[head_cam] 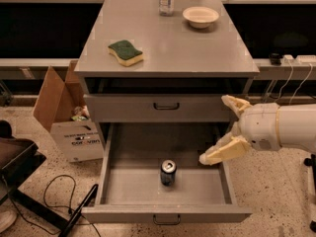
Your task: Pick pepsi can from middle drawer and place on counter
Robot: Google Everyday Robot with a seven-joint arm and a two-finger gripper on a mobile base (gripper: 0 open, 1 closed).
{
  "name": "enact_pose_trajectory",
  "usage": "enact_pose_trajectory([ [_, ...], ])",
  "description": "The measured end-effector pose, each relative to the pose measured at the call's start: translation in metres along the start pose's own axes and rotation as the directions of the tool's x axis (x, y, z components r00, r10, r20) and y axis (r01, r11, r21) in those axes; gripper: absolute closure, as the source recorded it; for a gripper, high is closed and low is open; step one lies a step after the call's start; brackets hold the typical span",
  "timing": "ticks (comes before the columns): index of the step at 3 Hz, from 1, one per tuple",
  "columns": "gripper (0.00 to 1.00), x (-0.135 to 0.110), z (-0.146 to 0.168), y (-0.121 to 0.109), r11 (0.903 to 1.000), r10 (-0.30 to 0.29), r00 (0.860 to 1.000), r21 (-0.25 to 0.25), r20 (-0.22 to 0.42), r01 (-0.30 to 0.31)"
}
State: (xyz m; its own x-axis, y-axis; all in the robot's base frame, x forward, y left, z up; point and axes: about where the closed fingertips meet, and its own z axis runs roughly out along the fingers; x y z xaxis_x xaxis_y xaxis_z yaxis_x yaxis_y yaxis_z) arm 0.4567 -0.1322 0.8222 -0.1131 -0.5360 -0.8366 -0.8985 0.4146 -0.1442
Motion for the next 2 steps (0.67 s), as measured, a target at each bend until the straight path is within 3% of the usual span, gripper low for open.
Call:
enact_pose_trajectory([
  [2,0.0,0.119,0.105,-0.007,0.9992,0.037,0.999,-0.014,0.019,-0.037],
])
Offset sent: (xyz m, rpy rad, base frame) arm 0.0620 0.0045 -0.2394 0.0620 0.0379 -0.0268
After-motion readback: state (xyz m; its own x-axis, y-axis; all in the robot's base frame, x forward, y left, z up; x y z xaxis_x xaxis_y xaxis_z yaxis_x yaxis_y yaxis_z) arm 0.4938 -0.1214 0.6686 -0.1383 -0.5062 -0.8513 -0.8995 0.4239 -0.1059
